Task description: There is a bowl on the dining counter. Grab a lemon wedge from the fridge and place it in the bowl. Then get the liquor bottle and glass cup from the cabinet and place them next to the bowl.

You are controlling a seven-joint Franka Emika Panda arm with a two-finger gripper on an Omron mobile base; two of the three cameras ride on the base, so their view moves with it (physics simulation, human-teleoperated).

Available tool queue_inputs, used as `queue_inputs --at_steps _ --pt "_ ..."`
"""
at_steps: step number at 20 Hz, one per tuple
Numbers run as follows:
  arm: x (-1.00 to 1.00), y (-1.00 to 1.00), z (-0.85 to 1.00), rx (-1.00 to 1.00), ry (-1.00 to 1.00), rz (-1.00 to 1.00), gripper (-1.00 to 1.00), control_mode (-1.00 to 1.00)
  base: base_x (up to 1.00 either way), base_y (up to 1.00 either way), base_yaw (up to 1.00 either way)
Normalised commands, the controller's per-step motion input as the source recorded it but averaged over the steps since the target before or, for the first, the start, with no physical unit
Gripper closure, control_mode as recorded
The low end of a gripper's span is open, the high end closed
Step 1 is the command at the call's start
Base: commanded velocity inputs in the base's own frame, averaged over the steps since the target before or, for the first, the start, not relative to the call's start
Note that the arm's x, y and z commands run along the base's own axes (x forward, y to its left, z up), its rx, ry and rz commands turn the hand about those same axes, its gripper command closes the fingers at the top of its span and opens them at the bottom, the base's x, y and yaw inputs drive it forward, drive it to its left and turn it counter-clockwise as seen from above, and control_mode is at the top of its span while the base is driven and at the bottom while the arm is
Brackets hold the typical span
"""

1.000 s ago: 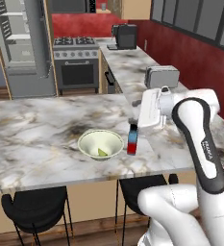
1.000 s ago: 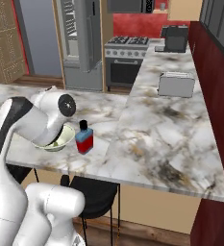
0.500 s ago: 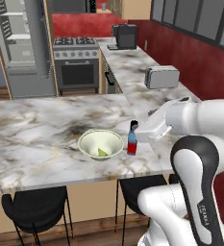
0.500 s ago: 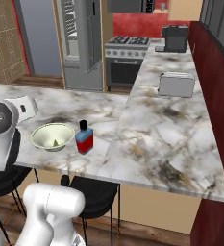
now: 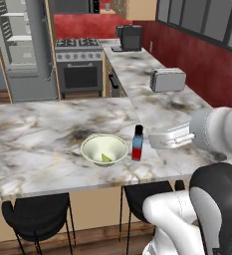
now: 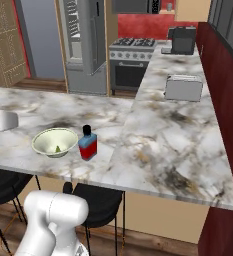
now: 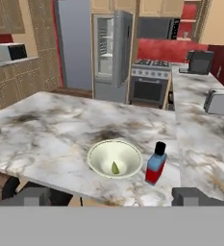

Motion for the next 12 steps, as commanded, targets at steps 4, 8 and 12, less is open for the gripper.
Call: queue_inputs --at_steps 4,8,12 --pt "-0.64 -0.47 0.26 0.04 -0.01 -0.14 -1.0 -1.0 0.0 0.0 0.0" --pt "-0.43 -0.58 0.22 0.08 -0.02 -0.04 -1.0 -1.0 0.0 0.0 0.0" --pt "-0.21 -0.26 0.01 0.03 -0.02 -0.04 -1.0 -1.0 0.0 0.0 0.0"
